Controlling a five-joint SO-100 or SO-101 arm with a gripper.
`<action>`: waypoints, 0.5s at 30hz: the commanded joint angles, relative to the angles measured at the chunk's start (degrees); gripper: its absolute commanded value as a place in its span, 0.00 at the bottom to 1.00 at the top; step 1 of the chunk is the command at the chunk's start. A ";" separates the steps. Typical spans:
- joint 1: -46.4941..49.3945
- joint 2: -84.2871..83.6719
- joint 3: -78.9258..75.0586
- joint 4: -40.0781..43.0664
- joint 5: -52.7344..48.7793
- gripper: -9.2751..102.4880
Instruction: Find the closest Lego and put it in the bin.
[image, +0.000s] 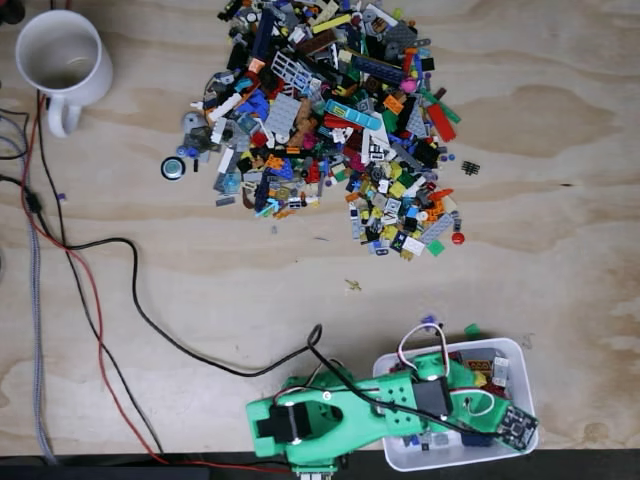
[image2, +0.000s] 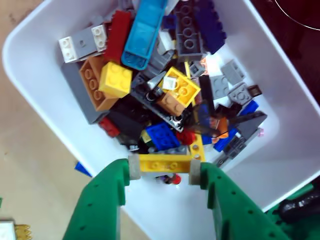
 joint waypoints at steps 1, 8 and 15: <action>2.72 2.64 1.41 -4.04 -3.34 0.22; 0.44 3.78 0.79 -7.38 -5.71 0.29; -10.11 5.10 -5.27 -6.33 -8.00 0.30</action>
